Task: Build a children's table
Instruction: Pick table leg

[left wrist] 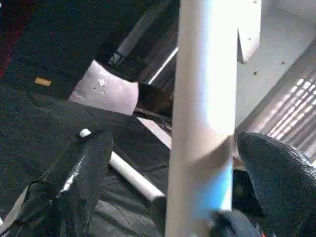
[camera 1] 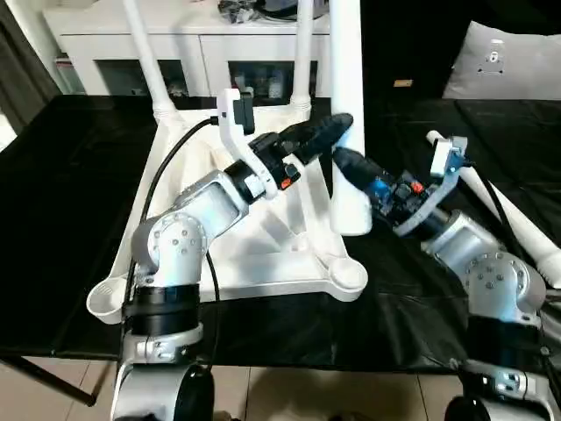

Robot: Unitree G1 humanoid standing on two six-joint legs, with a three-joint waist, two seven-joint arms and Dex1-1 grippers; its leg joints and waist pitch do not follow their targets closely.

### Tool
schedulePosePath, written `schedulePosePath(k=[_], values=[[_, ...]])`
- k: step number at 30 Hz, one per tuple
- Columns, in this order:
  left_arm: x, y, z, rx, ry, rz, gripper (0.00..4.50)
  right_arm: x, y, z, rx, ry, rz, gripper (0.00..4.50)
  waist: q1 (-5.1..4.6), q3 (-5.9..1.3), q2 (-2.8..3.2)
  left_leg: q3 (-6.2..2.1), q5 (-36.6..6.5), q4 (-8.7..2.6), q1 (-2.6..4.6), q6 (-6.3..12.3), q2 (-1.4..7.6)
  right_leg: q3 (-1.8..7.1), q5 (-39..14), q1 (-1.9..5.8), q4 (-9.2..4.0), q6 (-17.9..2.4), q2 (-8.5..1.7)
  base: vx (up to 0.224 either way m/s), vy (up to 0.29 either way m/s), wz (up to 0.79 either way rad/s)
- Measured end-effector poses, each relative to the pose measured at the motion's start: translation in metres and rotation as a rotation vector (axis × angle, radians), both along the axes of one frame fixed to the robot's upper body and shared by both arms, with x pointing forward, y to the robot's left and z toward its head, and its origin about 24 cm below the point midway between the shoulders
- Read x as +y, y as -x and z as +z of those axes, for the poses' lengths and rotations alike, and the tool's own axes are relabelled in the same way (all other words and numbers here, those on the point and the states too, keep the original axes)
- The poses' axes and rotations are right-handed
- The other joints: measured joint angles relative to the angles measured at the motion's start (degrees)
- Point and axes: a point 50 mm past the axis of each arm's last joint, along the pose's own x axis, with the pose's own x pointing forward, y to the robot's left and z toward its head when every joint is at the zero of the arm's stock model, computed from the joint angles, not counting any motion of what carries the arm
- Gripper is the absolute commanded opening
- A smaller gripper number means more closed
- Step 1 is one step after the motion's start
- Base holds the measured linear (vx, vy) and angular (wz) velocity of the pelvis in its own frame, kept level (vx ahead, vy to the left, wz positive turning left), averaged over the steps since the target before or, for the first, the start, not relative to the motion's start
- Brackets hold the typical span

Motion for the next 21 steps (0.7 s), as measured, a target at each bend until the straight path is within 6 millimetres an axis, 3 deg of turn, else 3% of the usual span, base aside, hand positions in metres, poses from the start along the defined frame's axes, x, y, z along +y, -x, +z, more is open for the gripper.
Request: schedulePosePath(k=[5, 6, 10, 14, 21], values=[[-0.003, 0.000, 0.004, 0.010, 0.096, -0.037, 4.50, 0.006, 0.008, -0.004, 0.005, -0.013, 0.081, 1.86, -0.04, 0.00, 0.00, -0.02, -0.02, -0.04, -0.05, 0.05, -0.01, -0.01, 0.07, -0.02, -0.03, -0.11, 0.00, 0.000, 0.000, 0.00], [-0.003, 0.000, 0.005, 0.012, 0.127, -0.049, 4.21, 0.007, 0.009, -0.004, 0.002, -0.016, 0.093, 1.86, -0.02, 0.00, -0.01, -0.02, -0.02, -0.05, -0.05, 0.05, -0.01, -0.02, 0.06, -0.02, -0.03, -0.11, 0.00, 0.000, 0.000, 0.00], [0.003, 0.002, 0.009, -0.006, 0.245, -0.092, 3.96, 0.010, 0.016, -0.004, -0.011, -0.027, 0.138, 1.86, 0.06, 0.00, -0.01, -0.05, -0.02, -0.10, -0.05, 0.05, -0.01, -0.05, 0.01, -0.01, -0.10, -0.02, 0.00, 0.000, 0.000, 0.00], [0.006, 0.002, 0.009, -0.023, 0.235, -0.098, 3.65, 0.011, 0.017, -0.006, -0.003, -0.008, 0.152, 1.86, 0.06, 0.00, -0.01, -0.05, -0.02, -0.09, -0.06, 0.05, -0.02, -0.04, -0.06, 0.02, -0.14, 0.10, 0.00, 0.000, 0.000, 0.00], [-0.007, 0.006, -0.006, -0.096, -0.091, 0.008, 3.07, 0.020, 0.011, -0.012, -0.085, 0.191, 0.056, 1.86, -0.02, 0.00, 0.00, -0.10, -0.03, -0.13, -0.07, 0.02, -0.01, -0.06, -0.09, 0.01, -0.13, 0.16, 0.00, 0.000, 0.000, 0.00]])
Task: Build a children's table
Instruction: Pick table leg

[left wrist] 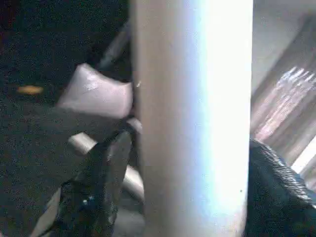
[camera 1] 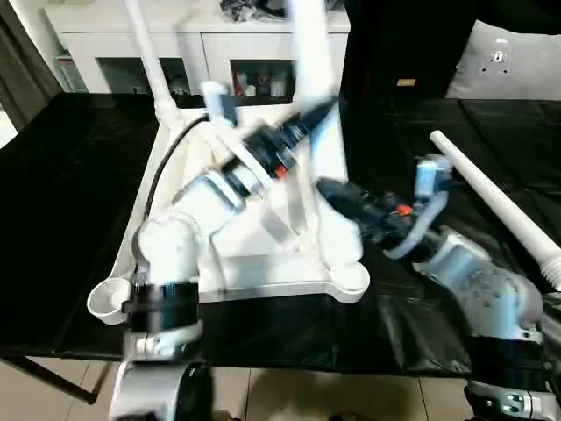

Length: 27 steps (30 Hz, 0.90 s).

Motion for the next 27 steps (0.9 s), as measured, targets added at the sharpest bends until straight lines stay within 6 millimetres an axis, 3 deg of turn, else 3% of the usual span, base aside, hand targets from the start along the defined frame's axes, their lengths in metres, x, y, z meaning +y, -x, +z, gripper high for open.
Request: schedulePosePath(k=[4, 10, 17, 27], values=[[-0.001, -0.005, -0.002, -0.024, -0.117, 0.174, 2.70, 0.010, -0.009, -0.004, -0.095, 0.120, -0.157, 1.86, -0.20, 0.00, 0.01, -0.01, -0.15, -0.02, 0.01, -0.27, 0.00, 0.00, 0.00, 0.00, 0.00, 0.00, 0.01, 0.000, 0.000, 0.00], [-0.004, -0.007, -0.002, 0.009, -0.071, 0.324, 2.21, 0.028, -0.017, -0.009, -0.181, 0.187, -0.260, 1.86, -0.16, 0.01, -0.01, -0.02, -0.15, -0.02, -0.05, -0.25, -0.01, -0.01, 0.00, -0.02, -0.03, 0.00, 0.00, 0.000, 0.000, 0.00], [-0.004, -0.006, -0.005, 0.018, -0.055, 0.347, 1.92, 0.034, -0.017, -0.014, -0.228, 0.217, -0.289, 1.86, -0.17, 0.01, -0.01, -0.04, -0.14, -0.02, -0.12, -0.19, -0.02, -0.02, 0.12, -0.05, -0.08, -0.20, 0.00, 0.000, 0.000, 0.00], [-0.005, -0.006, -0.005, 0.028, -0.048, 0.365, 1.89, 0.035, -0.018, -0.016, -0.260, 0.220, -0.307, 1.86, -0.22, 0.01, 0.00, -0.06, -0.14, -0.02, -0.12, -0.19, -0.02, -0.03, 0.17, -0.04, -0.08, -0.28, 0.00, 0.000, 0.000, 0.00]])
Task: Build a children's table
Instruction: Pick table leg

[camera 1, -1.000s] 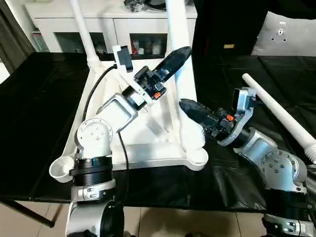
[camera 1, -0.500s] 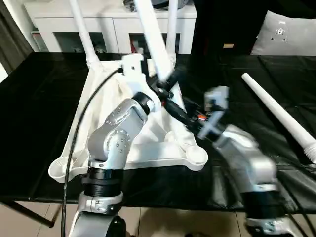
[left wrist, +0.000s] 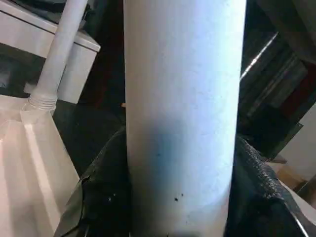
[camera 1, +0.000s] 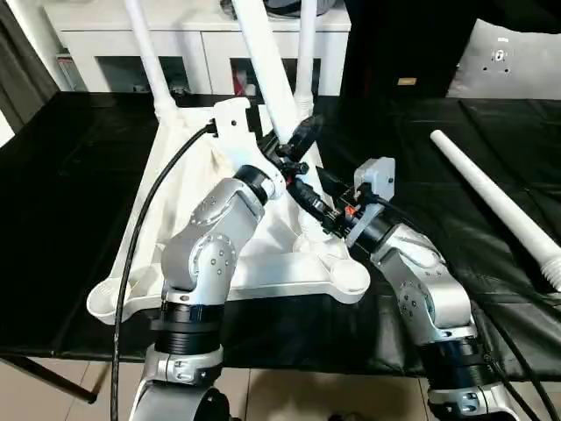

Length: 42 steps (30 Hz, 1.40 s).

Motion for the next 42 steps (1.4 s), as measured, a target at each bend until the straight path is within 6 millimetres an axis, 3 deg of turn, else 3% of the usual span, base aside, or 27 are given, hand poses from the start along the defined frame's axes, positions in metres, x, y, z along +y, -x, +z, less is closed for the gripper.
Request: schedulePosePath(k=[9, 12, 21, 25, 26, 30, 34, 39, 42], values=[[0.001, -0.001, -0.003, -0.014, -0.063, 0.011, 1.88, 0.000, -0.001, -0.005, 0.020, 0.002, -0.005, 1.86, -0.08, 0.00, 0.00, -0.01, 0.01, 0.00, 0.00, 0.02, 0.01, 0.00, 0.01, 0.00, 0.00, -0.02, 0.01, 0.000, 0.000, 0.00], [0.000, -0.002, -0.004, -0.027, -0.091, 0.008, 1.88, 0.000, -0.002, -0.007, 0.030, 0.002, -0.009, 2.56, -0.08, 0.00, 0.01, -0.01, 0.01, 0.00, 0.00, 0.02, 0.00, 0.00, 0.02, 0.01, 0.00, -0.03, 0.01, 0.000, 0.000, 0.00], [0.008, -0.008, -0.007, -0.034, -0.141, -0.007, 1.88, -0.013, -0.002, -0.010, 0.083, -0.005, 0.024, 3.22, -0.14, 0.00, 0.02, -0.02, 0.09, 0.00, 0.02, 0.14, 0.00, 0.00, 0.03, 0.00, 0.02, -0.05, 0.01, 0.000, 0.000, 0.00], [0.025, -0.010, -0.008, -0.063, -0.196, -0.053, 1.88, -0.045, -0.002, -0.001, 0.093, 0.000, 0.046, 3.51, 0.02, -0.02, 0.06, -0.02, 0.12, 0.02, 0.04, 0.20, -0.01, 0.01, 0.04, 0.04, 0.02, -0.07, 0.01, 0.000, 0.000, 0.00], [0.029, -0.010, -0.009, -0.061, -0.197, -0.069, 1.88, -0.050, -0.001, 0.000, 0.101, 0.002, 0.055, 3.78, 0.03, -0.02, 0.06, -0.02, 0.14, 0.02, 0.04, 0.23, 0.00, 0.00, 0.04, 0.04, 0.03, -0.07, 0.01, 0.000, 0.000, 0.00], [0.030, -0.006, -0.010, -0.051, -0.163, -0.219, 1.88, -0.062, 0.003, 0.001, 0.158, 0.022, 0.169, 3.86, 0.08, -0.02, 0.06, -0.01, 0.15, 0.03, 0.06, 0.24, -0.01, 0.00, 0.05, 0.04, 0.05, -0.08, 0.01, 0.000, 0.000, 0.00], [0.033, 0.007, -0.008, -0.079, -0.160, -0.482, 1.88, -0.068, 0.015, 0.006, 0.228, 0.041, 0.374, 3.86, 0.06, -0.02, 0.06, -0.01, 0.15, 0.03, 0.10, 0.24, 0.01, 0.01, 0.05, 0.03, 0.12, -0.09, 0.01, 0.000, 0.000, 0.00], [0.027, 0.020, 0.000, -0.152, -0.151, -0.675, 1.88, -0.057, 0.026, 0.007, 0.274, 0.043, 0.549, 3.86, 0.13, -0.02, 0.05, 0.00, 0.15, 0.10, 0.16, 0.23, 0.02, 0.02, 0.05, 0.09, 0.19, -0.10, 0.01, 0.000, 0.000, 0.00], [0.023, 0.027, 0.004, -0.188, -0.133, -0.761, 1.88, -0.051, 0.029, 0.004, 0.305, 0.041, 0.602, 3.50, 0.13, -0.02, 0.05, 0.00, 0.14, 0.20, 0.17, 0.21, 0.02, 0.03, 0.07, 0.10, 0.24, -0.13, 0.00, 0.000, 0.000, 0.00]])
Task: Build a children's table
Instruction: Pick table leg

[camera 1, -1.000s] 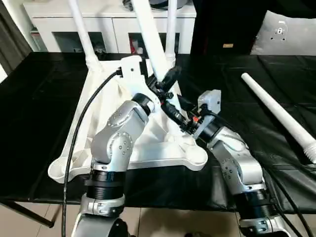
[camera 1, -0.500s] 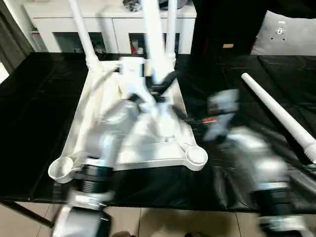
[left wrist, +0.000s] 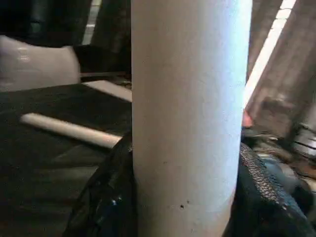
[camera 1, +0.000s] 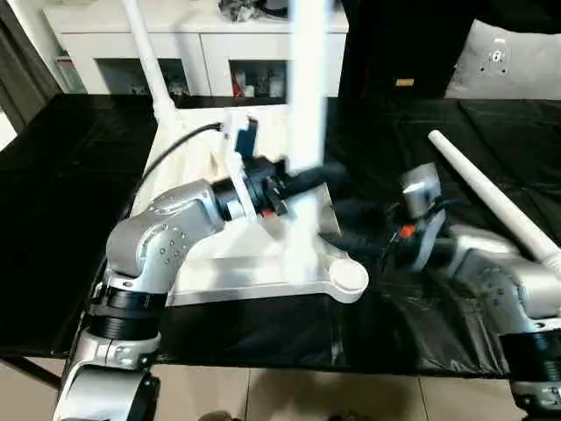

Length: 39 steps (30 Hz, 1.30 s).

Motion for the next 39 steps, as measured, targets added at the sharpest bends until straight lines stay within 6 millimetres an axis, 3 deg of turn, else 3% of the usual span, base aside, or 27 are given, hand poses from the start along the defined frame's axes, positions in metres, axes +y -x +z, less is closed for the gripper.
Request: schedulePosePath(k=[9, 10, 14, 16, 30, 31, 34, 35, 39], values=[[-0.009, 0.006, 0.001, -0.016, 0.008, -0.076, 1.88, 0.011, 0.005, -0.004, 0.062, -0.023, 0.079, 2.89, -0.02, 0.00, 0.00, 0.00, -0.05, 0.02, 0.02, -0.10, 0.00, 0.01, -0.01, 0.01, 0.03, 0.01, 0.00, 0.000, 0.000, 0.00], [-0.009, 0.006, 0.001, -0.017, 0.007, -0.078, 1.88, 0.011, 0.005, -0.004, 0.062, -0.024, 0.081, 2.64, 0.00, 0.00, 0.00, 0.00, -0.05, 0.02, 0.02, -0.09, 0.00, 0.00, -0.01, 0.01, 0.03, 0.02, 0.00, 0.000, 0.000, 0.00], [-0.009, 0.007, 0.001, -0.018, 0.007, -0.081, 1.88, 0.012, 0.005, -0.004, 0.064, -0.029, 0.085, 2.51, 0.01, 0.00, 0.00, 0.00, -0.04, 0.02, 0.01, -0.09, 0.00, 0.00, -0.01, 0.01, 0.02, 0.02, 0.00, 0.000, 0.000, 0.00], [-0.009, 0.007, 0.001, -0.019, 0.007, -0.085, 1.88, 0.012, 0.005, -0.004, 0.064, -0.029, 0.086, 2.17, 0.01, 0.00, 0.00, 0.00, -0.04, 0.02, 0.01, -0.09, 0.00, 0.00, -0.02, 0.01, 0.02, 0.03, 0.00, 0.000, 0.000, 0.00], [-0.009, 0.002, -0.003, 0.010, 0.001, -0.030, 1.88, 0.015, 0.003, -0.006, 0.052, -0.016, 0.047, 1.94, 0.00, 0.00, 0.00, 0.00, -0.04, 0.03, 0.01, -0.09, 0.00, 0.00, -0.02, 0.01, 0.03, 0.03, 0.00, 0.000, 0.000, 0.00], [-0.007, 0.000, -0.002, 0.013, 0.010, -0.009, 2.58, 0.015, 0.001, -0.006, 0.041, -0.029, 0.030, 1.93, -0.04, 0.00, 0.00, 0.00, -0.04, 0.03, 0.01, -0.10, 0.00, 0.00, -0.02, 0.00, 0.03, 0.04, 0.00, 0.000, 0.000, 0.00], [-0.008, -0.005, -0.003, 0.008, 0.003, 0.079, 2.60, 0.020, -0.003, -0.007, 0.010, -0.021, -0.044, 1.91, -0.02, 0.00, 0.00, -0.01, -0.04, 0.04, 0.01, -0.11, 0.01, -0.01, -0.04, 0.01, 0.03, 0.07, 0.00, 0.000, 0.000, 0.00], [-0.008, -0.006, -0.003, 0.005, -0.001, 0.098, 2.87, 0.022, -0.005, -0.008, 0.004, -0.017, -0.063, 1.91, -0.01, 0.00, 0.00, -0.01, -0.05, 0.04, 0.00, -0.11, 0.00, 0.00, -0.06, 0.01, 0.03, 0.10, 0.00, 0.000, 0.000, 0.00], [-0.006, -0.013, -0.003, -0.037, -0.020, 0.234, 3.04, 0.026, -0.017, -0.010, -0.045, -0.006, -0.231, 1.91, -0.10, 0.00, -0.01, -0.01, -0.08, 0.04, 0.00, -0.17, 0.01, 0.00, -0.06, 0.00, 0.03, 0.10, 0.00, 0.000, 0.000, 0.00]])
